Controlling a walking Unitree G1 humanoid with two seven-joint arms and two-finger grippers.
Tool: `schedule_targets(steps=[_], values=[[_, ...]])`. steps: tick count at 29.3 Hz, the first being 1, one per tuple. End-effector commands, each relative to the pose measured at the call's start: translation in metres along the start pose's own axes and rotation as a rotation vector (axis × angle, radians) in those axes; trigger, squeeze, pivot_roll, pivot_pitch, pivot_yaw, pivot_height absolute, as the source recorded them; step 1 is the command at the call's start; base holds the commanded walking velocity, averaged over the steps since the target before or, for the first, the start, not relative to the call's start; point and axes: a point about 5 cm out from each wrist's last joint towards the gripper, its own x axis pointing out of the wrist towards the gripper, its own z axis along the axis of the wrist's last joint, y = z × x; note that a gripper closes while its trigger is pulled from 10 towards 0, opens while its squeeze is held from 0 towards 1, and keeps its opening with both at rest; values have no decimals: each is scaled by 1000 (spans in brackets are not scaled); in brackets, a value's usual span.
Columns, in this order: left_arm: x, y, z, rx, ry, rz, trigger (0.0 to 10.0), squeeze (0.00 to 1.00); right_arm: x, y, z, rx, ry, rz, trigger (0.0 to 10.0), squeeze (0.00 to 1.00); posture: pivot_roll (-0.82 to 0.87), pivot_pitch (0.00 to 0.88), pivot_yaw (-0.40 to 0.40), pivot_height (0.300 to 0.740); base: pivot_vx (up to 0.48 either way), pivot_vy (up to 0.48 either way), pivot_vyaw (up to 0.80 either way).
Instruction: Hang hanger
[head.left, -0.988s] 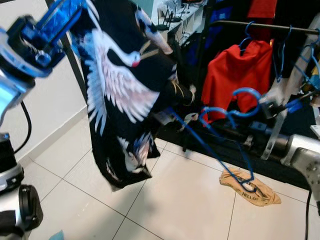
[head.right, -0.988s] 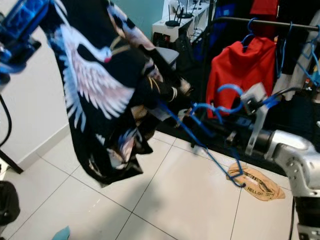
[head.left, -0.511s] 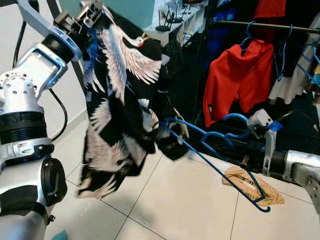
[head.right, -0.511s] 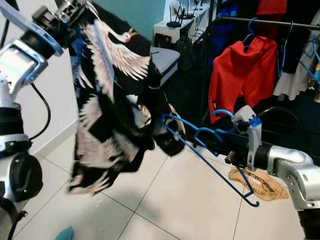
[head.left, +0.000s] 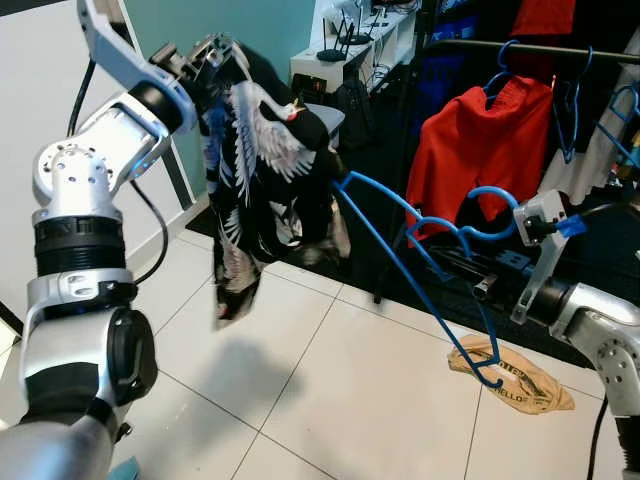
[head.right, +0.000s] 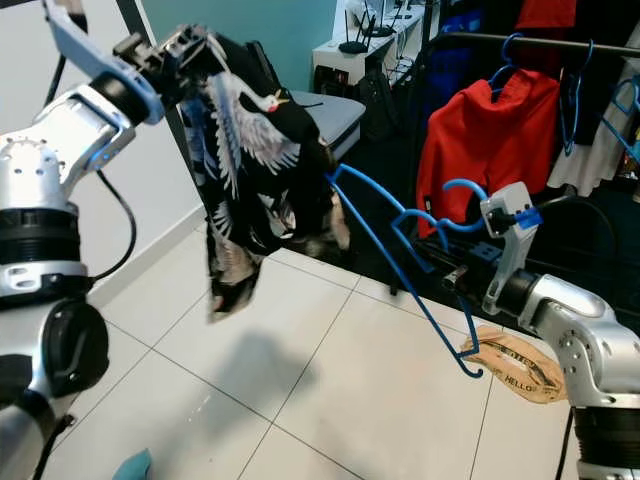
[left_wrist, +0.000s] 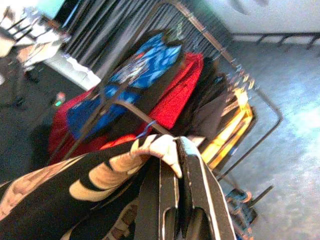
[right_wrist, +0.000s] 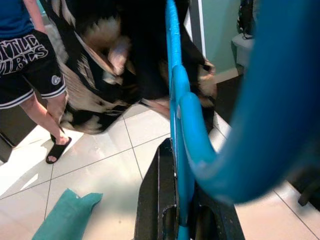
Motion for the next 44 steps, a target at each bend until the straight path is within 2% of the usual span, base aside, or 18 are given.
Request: schedule_targets(steps=[1,3,4,7,9,12,13,15,18,22,26,32,33,35,37,40,44], values=[[2,-6,9,-22,-54,-42,0,0,3,5,-6,-6,25,25,10000,0,-5,31,87,740,0,0,0],[2,-6,9,-22,-54,-42,0,0,3,5,-6,-6,25,25,10000,0,-5,31,87,740,0,0,0],[8,-19,14,-43,-90,-107,0,0,4,9,-15,-14,82,44,10000,0,-5,31,87,740,0,0,0],[8,-19,14,-43,-90,-107,0,0,4,9,-15,-14,82,44,10000,0,-5,31,87,740,0,0,0],[18,-41,23,-73,-144,-208,0,0,4,15,-24,5,116,60,10000,0,-12,32,94,740,0,0,0],[18,-41,23,-73,-144,-208,0,0,4,15,-24,5,116,60,10000,0,-12,32,94,740,0,0,0],[21,-49,26,-86,-161,-244,0,0,5,19,-26,18,119,75,10000,0,-13,31,95,740,0,0,0],[22,-53,29,-92,-173,-263,0,0,4,24,-28,30,128,102,10000,0,-12,33,95,740,0,0,0],[22,-53,29,-92,-173,-263,0,0,4,24,-28,30,128,102,10000,0,-12,33,95,740,0,0,0],[24,-63,36,-100,-199,-301,0,0,-4,40,-39,68,198,219,10000,0,-8,35,93,740,0,0,0],[24,-69,33,-105,-175,-354,0,0,-8,45,-35,69,168,257,10000,0,-7,34,94,740,0,0,0],[23,-71,28,-106,-151,-401,0,0,-17,30,-14,70,45,189,10000,0,-15,33,96,740,0,0,0],[23,-71,28,-106,-151,-401,0,0,-17,30,-14,70,45,189,10000,0,-15,33,96,740,0,0,0],[21,-69,25,-127,-148,-422,0,0,-30,33,-2,81,-20,239,10000,0,-21,33,91,740,0,0,0],[21,-69,25,-127,-148,-422,0,0,-30,33,-2,81,-20,239,10000,0,-21,33,91,740,0,0,0],[19,-66,23,-150,-150,-453,0,0,-42,40,-3,97,-6,299,10000,0,-32,29,86,740,0,0,0],[16,-67,20,-187,-138,-516,0,0,-40,45,-7,98,20,309,10000,0,-34,24,86,740,0,0,0]])
